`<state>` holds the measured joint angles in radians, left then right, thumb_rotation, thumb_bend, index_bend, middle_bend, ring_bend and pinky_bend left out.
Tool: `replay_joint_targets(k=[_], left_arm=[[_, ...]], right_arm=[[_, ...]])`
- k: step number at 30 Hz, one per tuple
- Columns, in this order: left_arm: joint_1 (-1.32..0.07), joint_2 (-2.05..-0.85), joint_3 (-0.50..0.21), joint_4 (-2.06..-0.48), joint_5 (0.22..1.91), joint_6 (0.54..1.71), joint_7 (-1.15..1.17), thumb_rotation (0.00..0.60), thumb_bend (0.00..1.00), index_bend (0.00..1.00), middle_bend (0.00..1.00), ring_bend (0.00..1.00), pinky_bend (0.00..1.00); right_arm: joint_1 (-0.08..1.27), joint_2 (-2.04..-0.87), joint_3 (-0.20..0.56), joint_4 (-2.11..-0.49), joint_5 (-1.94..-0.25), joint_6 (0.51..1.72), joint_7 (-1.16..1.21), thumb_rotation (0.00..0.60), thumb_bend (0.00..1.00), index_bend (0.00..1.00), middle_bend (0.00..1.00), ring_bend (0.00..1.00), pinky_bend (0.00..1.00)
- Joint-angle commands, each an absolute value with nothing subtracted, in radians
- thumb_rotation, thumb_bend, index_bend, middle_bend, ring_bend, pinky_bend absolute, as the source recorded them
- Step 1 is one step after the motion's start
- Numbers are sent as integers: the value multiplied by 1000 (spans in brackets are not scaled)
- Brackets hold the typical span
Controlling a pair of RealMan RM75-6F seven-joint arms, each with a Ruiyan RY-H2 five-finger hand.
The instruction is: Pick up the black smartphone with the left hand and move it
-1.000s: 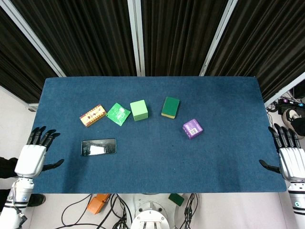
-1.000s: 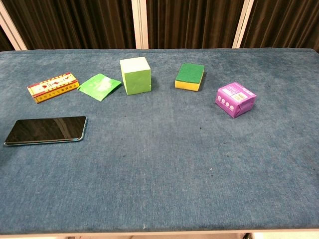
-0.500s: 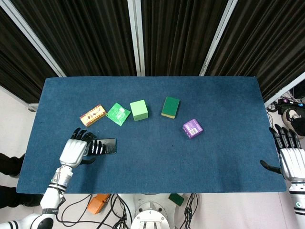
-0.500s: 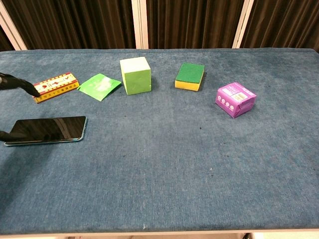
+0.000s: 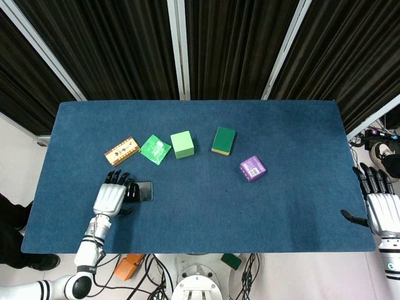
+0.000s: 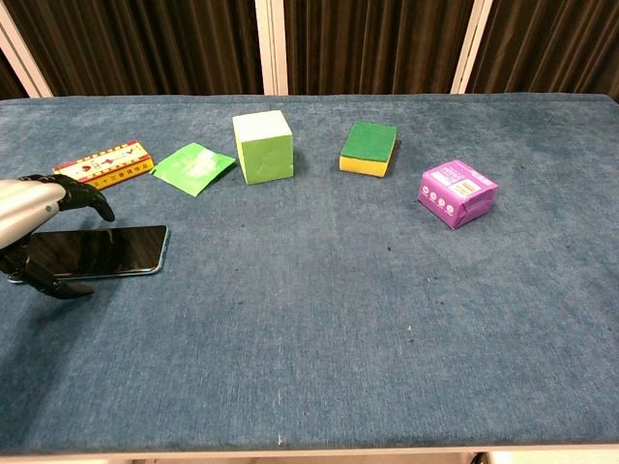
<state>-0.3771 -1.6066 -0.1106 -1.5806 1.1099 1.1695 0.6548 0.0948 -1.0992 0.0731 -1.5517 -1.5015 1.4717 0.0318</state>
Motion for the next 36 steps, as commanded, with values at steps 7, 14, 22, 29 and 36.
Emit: replay_joint_targets(k=[7,14,22,29,36], left_arm=[[-393,-1622,-108,-1557,1066,1170,668,600,180,289,94,0,62],[-401,-1631,-100,-1536,1041,1167,670,600,191,298,86,0,62],[-415,-1643,-101,-1492,1038,1149,628,600,343,401,80,0,62],[-417,-1640,-92,-1457,1105,1159,545,600,541,529,147,16,62],[-431,-1596,-56,-1508,1201,1140,490,600,627,574,193,42,62]], right_arm=[[96,-1101,73,-1548,-1499,1467,38,600,149,0,0,0,0],[95,-1102,72,-1546,-1497,1465,41,600,149,0,0,0,0],[92,-1102,69,-1545,-1500,1467,48,600,149,0,0,0,0],[88,-1099,68,-1544,-1502,1473,60,600,148,0,0,0,0],[85,-1100,65,-1540,-1506,1476,69,600,148,0,0,0,0]])
